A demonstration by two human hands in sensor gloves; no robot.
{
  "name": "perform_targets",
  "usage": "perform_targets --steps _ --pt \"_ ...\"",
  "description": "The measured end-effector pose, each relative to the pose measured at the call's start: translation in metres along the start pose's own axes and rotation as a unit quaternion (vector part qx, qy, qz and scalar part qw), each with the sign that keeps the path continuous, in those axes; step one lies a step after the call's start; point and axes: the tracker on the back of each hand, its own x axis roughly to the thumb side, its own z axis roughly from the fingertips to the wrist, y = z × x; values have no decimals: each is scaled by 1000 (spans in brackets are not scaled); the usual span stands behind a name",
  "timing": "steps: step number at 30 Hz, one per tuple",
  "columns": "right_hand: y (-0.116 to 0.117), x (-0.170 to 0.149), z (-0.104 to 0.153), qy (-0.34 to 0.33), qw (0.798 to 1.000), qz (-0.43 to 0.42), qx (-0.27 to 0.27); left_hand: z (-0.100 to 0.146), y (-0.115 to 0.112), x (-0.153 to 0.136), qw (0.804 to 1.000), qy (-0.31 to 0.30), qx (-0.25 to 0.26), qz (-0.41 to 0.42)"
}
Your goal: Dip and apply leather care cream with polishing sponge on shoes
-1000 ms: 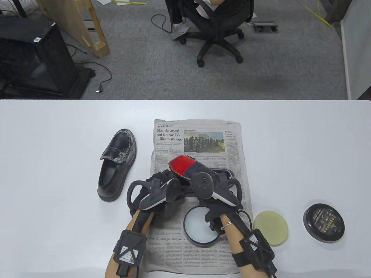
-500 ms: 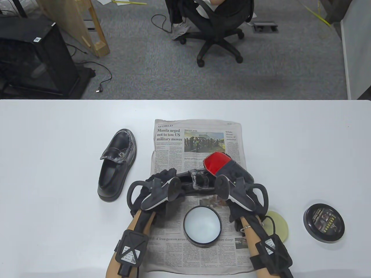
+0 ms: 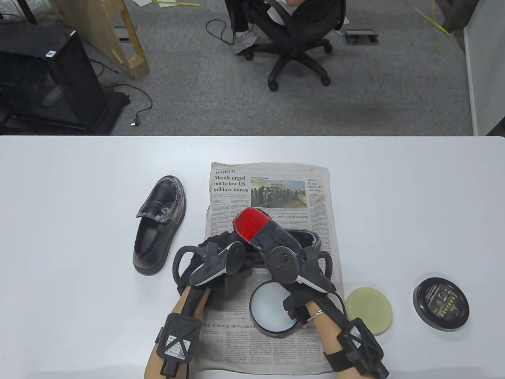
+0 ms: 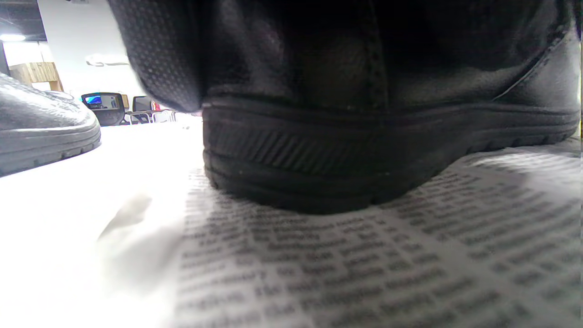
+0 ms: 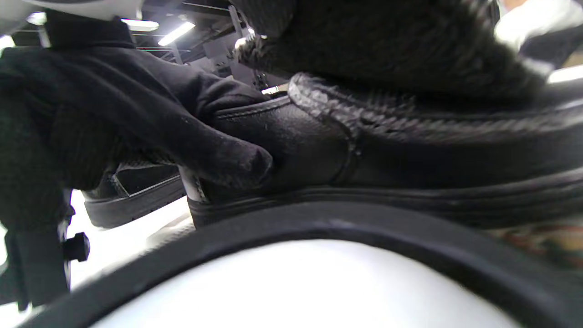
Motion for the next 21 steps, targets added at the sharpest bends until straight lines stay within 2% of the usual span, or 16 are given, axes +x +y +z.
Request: perform_targets --steps 3,6,9,14,16,19,21 --pt "4 -8 -21 41 998 11 49 0 0 0 1000 1 2 -4" --pt "4 -20 -30 88 994 -14 66 0 0 -1 1000 6 3 2" --pt "7 -39 -31 134 988 36 62 0 0 0 1000 13 3 4" --pt "8 -53 -16 161 979 121 23 1 1 0 1000 18 4 0" --pt "8 -52 -5 152 970 191 11 1 1 0 1000 19 4 -2" --pt "8 -48 8 138 962 233 -15 0 1 1 1000 20 4 -4" --pt "9 -40 17 105 959 262 -18 0 1 1 1000 17 1 -5"
